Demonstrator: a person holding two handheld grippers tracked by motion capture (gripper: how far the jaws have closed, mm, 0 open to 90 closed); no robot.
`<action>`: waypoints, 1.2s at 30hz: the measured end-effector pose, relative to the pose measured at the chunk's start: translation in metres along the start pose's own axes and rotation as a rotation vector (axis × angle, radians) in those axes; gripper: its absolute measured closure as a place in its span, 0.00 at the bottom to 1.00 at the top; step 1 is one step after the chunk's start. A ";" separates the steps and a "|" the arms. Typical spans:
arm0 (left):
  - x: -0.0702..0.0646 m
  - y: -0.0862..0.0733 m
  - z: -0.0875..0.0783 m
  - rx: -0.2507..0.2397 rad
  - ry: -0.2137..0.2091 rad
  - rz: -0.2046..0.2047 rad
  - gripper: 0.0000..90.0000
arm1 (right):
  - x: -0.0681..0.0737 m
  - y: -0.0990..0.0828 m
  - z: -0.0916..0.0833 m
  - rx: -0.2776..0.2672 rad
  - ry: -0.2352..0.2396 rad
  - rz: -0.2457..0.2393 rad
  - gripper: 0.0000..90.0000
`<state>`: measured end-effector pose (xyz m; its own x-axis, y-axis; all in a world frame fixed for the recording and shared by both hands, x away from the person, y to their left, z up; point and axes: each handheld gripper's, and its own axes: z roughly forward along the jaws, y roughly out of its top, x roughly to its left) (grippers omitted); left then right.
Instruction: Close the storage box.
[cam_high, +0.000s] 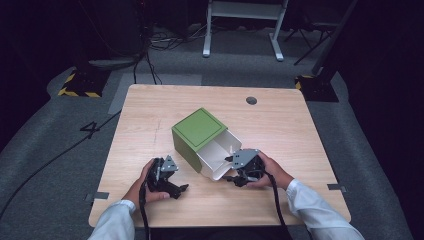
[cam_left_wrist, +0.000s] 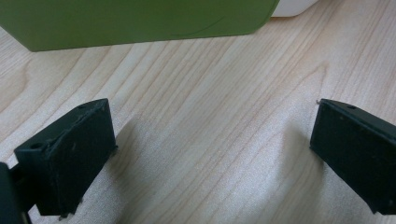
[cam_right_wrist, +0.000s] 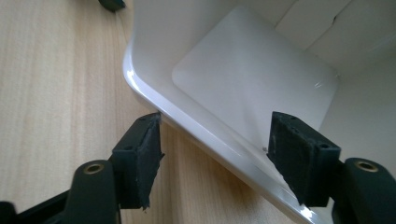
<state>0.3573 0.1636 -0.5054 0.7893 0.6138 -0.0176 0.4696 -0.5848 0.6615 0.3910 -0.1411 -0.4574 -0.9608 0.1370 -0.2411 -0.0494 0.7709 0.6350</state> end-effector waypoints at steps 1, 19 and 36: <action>0.000 0.000 0.000 0.000 -0.001 0.000 0.00 | -0.001 0.000 0.003 0.005 0.001 0.005 0.40; 0.000 0.000 0.000 0.000 -0.001 -0.001 0.00 | -0.018 0.013 0.015 -0.020 -0.191 0.093 0.39; 0.000 0.000 0.000 0.001 0.000 -0.002 0.00 | -0.018 0.015 0.010 -0.075 -0.164 0.130 0.40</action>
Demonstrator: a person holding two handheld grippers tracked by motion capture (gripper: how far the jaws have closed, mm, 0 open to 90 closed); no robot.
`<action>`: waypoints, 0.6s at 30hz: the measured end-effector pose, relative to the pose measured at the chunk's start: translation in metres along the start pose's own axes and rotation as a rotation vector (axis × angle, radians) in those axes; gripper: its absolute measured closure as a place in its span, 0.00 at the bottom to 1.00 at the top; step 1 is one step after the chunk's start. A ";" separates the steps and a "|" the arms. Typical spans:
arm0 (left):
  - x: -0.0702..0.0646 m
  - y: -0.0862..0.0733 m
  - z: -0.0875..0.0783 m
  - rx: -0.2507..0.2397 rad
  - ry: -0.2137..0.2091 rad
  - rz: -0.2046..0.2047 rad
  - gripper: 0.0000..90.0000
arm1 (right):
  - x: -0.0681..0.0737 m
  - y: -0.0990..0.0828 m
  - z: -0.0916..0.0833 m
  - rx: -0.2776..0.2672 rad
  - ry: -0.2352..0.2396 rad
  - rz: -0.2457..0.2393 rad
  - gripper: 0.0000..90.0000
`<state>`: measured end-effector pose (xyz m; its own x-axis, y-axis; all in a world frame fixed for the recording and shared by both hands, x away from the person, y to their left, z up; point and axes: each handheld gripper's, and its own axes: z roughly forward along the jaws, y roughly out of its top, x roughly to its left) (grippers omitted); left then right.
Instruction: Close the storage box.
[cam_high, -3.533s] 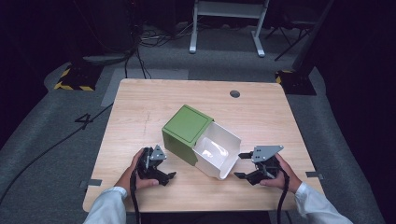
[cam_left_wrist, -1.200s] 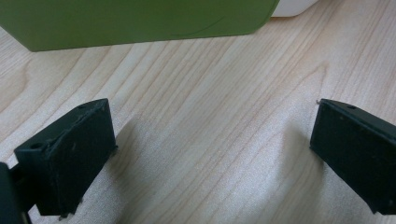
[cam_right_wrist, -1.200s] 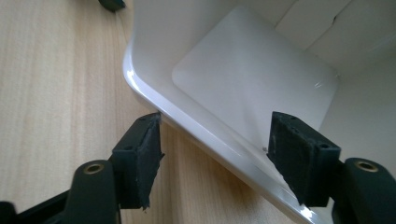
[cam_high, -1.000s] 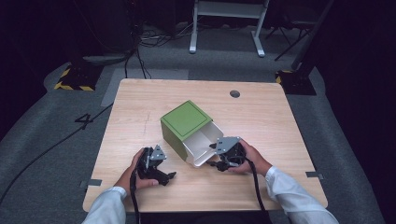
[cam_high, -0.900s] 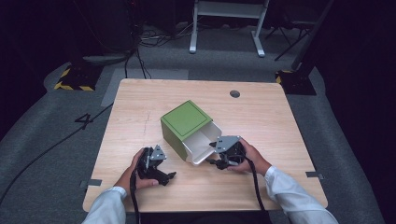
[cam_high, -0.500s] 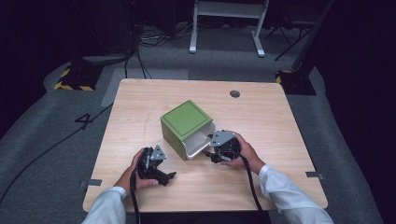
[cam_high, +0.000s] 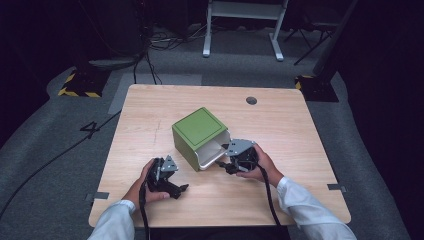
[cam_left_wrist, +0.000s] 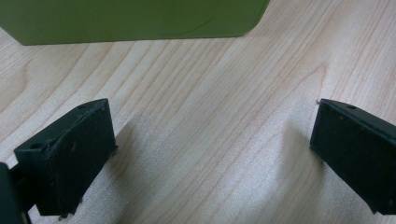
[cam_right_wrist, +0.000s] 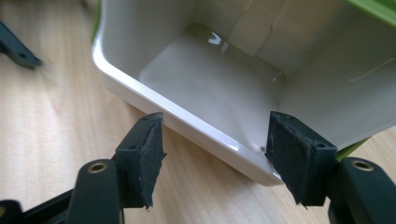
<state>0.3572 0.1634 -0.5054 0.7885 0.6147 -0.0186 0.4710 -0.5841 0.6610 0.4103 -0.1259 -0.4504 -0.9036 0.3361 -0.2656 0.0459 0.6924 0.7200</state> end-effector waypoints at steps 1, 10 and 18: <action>0.000 0.000 0.000 0.000 0.002 -0.001 0.00 | 0.001 0.000 -0.001 -0.005 0.009 0.004 0.40; 0.000 0.000 0.000 -0.001 0.004 0.000 0.00 | 0.003 -0.005 -0.018 -0.011 0.002 -0.009 0.36; 0.000 0.000 0.000 0.000 0.002 0.000 0.00 | 0.000 -0.008 -0.038 -0.025 -0.025 -0.017 0.35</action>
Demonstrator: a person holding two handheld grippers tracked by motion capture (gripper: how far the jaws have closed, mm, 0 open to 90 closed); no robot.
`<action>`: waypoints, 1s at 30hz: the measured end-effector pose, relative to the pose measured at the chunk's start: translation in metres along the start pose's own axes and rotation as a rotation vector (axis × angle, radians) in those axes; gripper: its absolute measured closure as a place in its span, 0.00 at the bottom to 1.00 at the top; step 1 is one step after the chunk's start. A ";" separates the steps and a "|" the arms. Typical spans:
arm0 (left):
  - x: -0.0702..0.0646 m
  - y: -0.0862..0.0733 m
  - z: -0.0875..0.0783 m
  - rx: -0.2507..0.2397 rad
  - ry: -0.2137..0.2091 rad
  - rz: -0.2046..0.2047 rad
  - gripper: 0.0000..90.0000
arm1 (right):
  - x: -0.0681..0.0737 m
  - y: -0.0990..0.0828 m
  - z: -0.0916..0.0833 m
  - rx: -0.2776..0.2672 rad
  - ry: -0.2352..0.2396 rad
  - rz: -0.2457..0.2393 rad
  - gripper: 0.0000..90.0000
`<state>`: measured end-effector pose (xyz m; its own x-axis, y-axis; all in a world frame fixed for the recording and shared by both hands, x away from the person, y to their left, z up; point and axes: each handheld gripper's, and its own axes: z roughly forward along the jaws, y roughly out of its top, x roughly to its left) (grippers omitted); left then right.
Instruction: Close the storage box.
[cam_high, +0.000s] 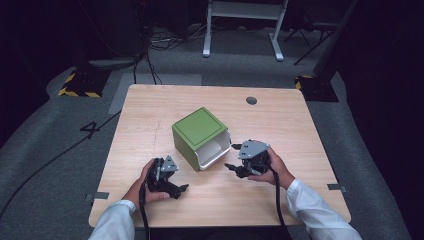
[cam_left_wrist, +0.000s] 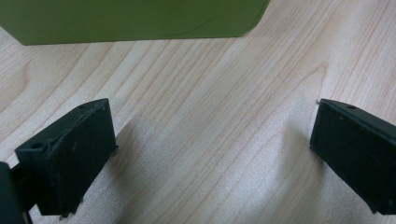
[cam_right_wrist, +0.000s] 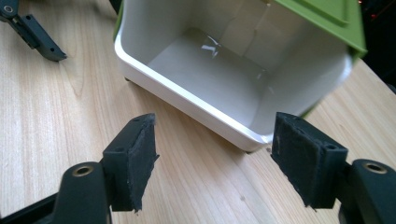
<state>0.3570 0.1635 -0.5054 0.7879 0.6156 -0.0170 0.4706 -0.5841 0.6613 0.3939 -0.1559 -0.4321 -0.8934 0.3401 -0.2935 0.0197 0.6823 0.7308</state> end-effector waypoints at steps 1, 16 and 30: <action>0.000 0.000 0.000 0.000 0.000 0.000 0.00 | 0.000 0.000 0.000 0.000 0.000 0.000 0.35; 0.000 0.000 0.000 -0.001 0.003 -0.003 0.00 | -0.010 -0.025 -0.043 0.035 -0.075 0.045 0.32; 0.000 0.000 0.000 -0.001 0.002 -0.003 0.00 | -0.013 -0.052 -0.059 0.085 -0.094 0.073 0.30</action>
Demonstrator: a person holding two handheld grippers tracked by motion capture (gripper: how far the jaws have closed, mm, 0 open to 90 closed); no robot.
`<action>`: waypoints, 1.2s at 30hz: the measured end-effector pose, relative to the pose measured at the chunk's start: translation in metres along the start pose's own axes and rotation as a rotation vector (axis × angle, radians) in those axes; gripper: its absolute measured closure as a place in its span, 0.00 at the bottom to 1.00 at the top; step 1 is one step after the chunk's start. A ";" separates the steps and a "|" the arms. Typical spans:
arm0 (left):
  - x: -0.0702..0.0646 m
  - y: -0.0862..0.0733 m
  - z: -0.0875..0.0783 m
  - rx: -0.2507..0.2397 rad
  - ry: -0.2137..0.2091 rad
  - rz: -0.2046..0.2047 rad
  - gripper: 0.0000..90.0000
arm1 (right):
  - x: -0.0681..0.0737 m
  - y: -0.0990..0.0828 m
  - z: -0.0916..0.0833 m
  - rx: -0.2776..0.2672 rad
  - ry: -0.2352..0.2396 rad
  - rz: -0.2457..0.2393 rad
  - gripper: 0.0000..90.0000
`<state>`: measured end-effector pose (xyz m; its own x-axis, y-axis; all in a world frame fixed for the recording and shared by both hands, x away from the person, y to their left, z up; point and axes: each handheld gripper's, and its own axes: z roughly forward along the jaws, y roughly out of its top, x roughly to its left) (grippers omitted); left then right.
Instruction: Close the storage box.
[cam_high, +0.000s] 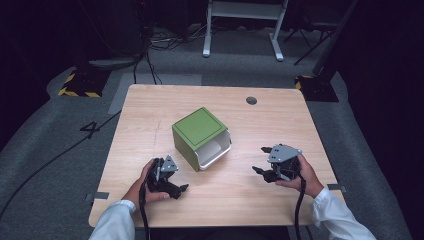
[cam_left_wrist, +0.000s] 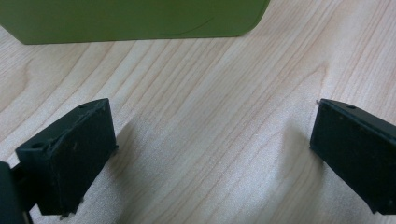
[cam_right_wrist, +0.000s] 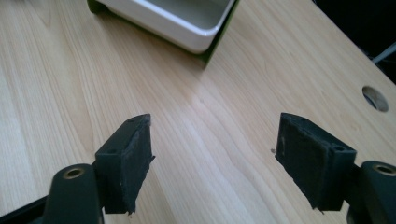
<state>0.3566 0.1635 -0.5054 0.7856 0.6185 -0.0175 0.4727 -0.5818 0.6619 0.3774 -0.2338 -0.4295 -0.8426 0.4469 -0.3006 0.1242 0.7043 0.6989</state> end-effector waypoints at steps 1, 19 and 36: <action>0.000 0.000 0.000 0.000 0.000 0.000 0.00 | -0.001 -0.006 -0.001 0.010 -0.005 0.007 0.30; 0.000 0.000 0.000 0.000 0.000 0.000 0.00 | -0.011 -0.063 -0.019 0.104 -0.044 0.081 0.28; 0.000 0.000 0.000 0.000 0.000 0.000 0.00 | -0.022 -0.142 -0.050 0.108 -0.102 0.285 0.24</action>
<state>0.3566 0.1634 -0.5054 0.7855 0.6186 -0.0178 0.4729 -0.5814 0.6621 0.3525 -0.3717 -0.4897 -0.7095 0.6837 -0.1707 0.4071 0.5954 0.6927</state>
